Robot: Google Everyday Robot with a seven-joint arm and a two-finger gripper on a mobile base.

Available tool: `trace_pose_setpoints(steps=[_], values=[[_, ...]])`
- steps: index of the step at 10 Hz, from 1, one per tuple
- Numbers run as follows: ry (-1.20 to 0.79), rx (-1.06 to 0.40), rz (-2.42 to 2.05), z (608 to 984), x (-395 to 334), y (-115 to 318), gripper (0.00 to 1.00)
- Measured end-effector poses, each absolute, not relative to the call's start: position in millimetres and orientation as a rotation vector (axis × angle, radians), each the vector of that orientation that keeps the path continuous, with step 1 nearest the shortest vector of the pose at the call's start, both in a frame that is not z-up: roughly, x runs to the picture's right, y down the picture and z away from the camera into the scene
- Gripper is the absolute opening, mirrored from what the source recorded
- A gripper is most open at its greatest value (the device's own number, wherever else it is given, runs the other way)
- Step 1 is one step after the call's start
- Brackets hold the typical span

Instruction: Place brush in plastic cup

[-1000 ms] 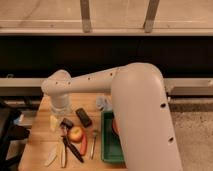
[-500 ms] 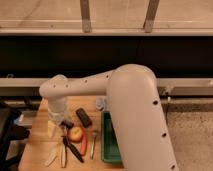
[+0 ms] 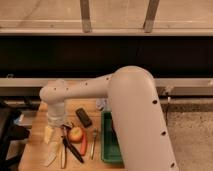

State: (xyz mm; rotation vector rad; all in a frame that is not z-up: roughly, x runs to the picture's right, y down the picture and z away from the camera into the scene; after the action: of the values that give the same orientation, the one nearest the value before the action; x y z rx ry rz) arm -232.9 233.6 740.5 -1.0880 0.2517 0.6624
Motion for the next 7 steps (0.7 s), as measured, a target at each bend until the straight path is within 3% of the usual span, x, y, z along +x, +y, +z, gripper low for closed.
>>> trace_pose_setpoints(steps=[7], values=[[0.282,-1.126,0.680,740,-226,248,0.80]])
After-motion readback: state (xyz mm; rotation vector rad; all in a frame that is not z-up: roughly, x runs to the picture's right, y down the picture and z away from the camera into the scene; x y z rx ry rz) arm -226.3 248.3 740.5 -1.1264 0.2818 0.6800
